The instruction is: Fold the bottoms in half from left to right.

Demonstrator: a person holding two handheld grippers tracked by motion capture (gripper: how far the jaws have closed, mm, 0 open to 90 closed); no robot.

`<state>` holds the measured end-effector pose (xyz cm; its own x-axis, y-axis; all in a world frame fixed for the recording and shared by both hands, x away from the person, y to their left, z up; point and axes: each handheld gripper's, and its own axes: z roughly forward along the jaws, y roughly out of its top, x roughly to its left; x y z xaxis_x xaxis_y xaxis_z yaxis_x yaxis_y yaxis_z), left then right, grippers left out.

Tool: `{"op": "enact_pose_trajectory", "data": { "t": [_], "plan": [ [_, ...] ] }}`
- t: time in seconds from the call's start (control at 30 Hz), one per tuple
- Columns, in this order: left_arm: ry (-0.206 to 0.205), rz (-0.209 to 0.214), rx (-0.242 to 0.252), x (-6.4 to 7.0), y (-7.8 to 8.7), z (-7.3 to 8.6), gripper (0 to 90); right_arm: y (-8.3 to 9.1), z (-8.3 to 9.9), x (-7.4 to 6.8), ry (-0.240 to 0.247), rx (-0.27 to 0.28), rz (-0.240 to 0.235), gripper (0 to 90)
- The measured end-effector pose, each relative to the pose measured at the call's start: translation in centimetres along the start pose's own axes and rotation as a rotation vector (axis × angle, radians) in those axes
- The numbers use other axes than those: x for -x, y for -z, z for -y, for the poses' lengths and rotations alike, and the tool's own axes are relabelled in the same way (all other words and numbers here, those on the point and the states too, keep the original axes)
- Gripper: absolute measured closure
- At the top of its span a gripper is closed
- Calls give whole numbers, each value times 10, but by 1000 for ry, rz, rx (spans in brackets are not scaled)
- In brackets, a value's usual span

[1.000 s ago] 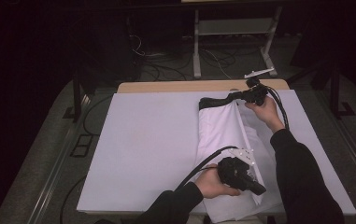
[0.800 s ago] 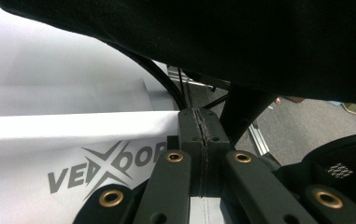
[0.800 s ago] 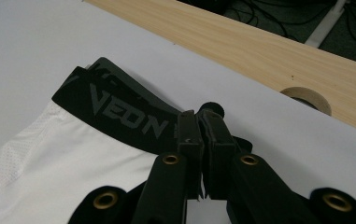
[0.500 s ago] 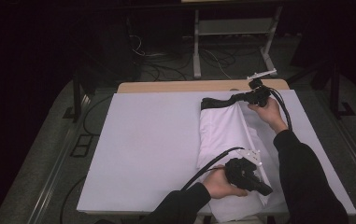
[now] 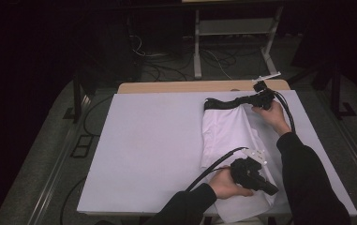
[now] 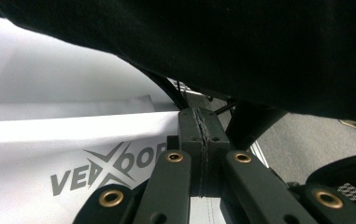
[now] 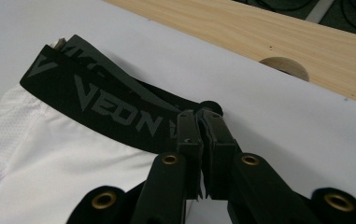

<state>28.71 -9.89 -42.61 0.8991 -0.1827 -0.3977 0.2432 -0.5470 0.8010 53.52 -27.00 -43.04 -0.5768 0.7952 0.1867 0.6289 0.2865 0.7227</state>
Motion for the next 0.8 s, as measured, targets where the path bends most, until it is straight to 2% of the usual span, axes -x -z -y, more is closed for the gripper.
{"op": "enact_pose_trajectory", "data": {
  "t": [0.07,0.17,0.3,0.43,0.67,0.8],
  "plan": [
    [0,1,6,-2,-3,-2,890,1,1,2,-24,-2,-14,815],
    [2,6,12,-5,-8,-4,890,4,4,2,-33,-5,-36,767],
    [12,13,20,-9,-16,-7,890,11,6,-2,-6,-15,-39,718],
    [14,16,9,-12,-22,-9,890,20,6,-4,-1,7,-37,645],
    [19,9,-20,-15,-28,-11,890,35,5,-10,-12,46,-29,366],
    [19,0,-32,-16,-31,-12,890,41,8,-14,-8,40,-29,227]
  ]
}}
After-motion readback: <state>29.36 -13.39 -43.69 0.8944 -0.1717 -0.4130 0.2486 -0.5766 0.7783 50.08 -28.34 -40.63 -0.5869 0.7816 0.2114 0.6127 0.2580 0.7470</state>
